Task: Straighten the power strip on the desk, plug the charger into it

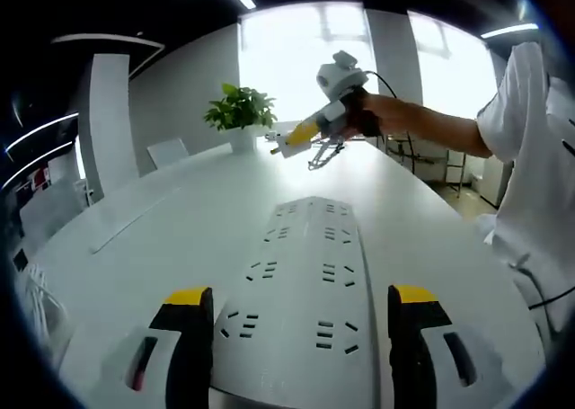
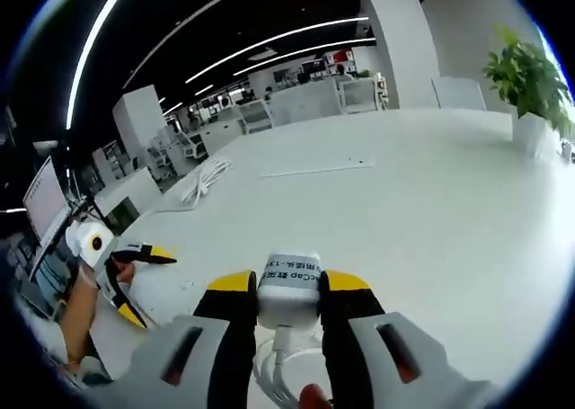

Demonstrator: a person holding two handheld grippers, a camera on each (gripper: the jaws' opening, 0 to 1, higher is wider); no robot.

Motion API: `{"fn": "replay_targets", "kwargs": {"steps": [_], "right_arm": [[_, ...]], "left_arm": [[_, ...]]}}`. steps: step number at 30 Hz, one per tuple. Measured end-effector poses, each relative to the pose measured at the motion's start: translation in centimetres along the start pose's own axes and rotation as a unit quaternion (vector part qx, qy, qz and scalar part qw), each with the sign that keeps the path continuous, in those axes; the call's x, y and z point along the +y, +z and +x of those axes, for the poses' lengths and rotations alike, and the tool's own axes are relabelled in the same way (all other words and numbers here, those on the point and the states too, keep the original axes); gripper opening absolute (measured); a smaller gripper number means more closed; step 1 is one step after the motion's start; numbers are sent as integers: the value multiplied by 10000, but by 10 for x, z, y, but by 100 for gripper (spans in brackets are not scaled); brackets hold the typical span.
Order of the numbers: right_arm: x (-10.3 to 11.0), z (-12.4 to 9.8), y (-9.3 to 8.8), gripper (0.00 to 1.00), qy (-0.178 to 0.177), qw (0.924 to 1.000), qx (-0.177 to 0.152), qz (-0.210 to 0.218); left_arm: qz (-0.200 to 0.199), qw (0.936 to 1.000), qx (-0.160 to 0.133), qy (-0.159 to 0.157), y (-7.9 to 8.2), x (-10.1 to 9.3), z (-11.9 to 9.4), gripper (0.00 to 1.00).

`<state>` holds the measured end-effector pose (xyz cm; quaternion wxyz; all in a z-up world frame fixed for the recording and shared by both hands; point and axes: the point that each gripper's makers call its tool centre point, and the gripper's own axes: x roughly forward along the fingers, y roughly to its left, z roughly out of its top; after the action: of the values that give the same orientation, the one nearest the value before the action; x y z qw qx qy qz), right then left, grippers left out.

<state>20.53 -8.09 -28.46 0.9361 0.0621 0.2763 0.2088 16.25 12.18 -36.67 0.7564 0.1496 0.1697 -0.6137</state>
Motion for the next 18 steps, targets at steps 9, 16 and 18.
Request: {"fn": "replay_targets", "kwargs": {"steps": [9, 16, 18], "right_arm": [[58, -9, -8, 27, 617, 9918, 1040, -422], [88, -6, -21, 27, 853, 9795, 1729, -579], [93, -3, -27, 27, 865, 9755, 1915, -645]], "left_arm": [[31, 10000, 28, 22, 0, 1, 1, 81], [33, 9999, 145, 54, 0, 1, 1, 79], [89, 9995, 285, 79, 0, 3, 1, 77]]}}
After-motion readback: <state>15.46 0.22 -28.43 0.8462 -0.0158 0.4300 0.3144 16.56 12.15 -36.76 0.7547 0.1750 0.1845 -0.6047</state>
